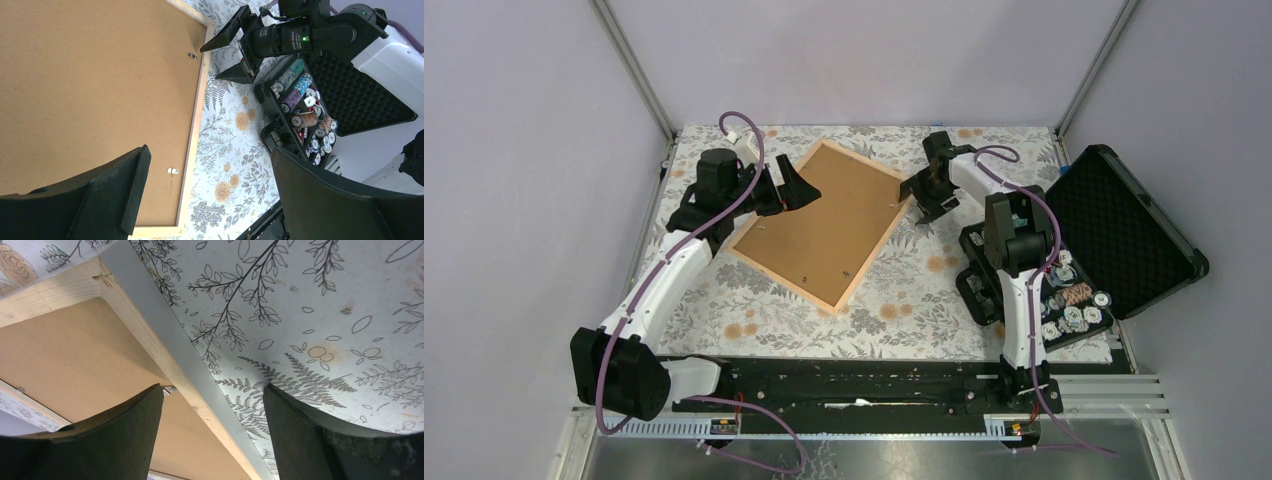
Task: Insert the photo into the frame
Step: Adjust the photo frame at the center of the board, then install the photo frame at the center of the board.
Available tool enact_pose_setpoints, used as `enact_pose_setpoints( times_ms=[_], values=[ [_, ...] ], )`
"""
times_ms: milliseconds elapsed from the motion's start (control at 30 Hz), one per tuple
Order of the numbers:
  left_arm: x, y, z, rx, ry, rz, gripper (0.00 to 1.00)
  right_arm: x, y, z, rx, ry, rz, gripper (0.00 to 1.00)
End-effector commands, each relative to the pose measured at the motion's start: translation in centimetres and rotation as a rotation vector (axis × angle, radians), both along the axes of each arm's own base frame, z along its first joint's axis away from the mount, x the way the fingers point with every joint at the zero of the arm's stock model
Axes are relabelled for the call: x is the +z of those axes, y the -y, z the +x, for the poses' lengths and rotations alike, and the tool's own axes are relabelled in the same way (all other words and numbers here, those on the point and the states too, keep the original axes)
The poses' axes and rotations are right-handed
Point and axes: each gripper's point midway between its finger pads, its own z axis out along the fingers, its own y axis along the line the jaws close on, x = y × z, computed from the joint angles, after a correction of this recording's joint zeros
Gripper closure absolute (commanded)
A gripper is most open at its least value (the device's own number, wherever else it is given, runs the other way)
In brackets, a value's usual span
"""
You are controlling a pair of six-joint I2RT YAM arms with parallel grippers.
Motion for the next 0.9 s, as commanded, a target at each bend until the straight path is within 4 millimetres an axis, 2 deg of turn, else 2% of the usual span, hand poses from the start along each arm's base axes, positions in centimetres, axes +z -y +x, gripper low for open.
enact_pose_setpoints(
  times_ms=[0, 200, 400, 867],
  values=[
    [2.7, 0.3, 0.2, -0.018, 0.092, -0.032, 0.01, -1.0, -1.1, -0.2, -0.050, -0.051, -0.008, 0.20],
    [3.1, 0.1, 0.2, -0.008, 0.105, -0.024, 0.01, -1.8, -2.2, 0.0, -0.046, -0.069, 0.024, 0.24],
    [3.2, 0.1, 0.1, -0.008, 0.109, -0.024, 0.01, -1.6, -1.8, -0.2, -0.052, -0.049, -0.033, 0.29],
    [3.7, -0.2, 0.0, 0.005, 0.130, -0.014, 0.01, -3.8, -2.1, -1.4, 0.028, -0.103, -0.118, 0.32]
  ],
)
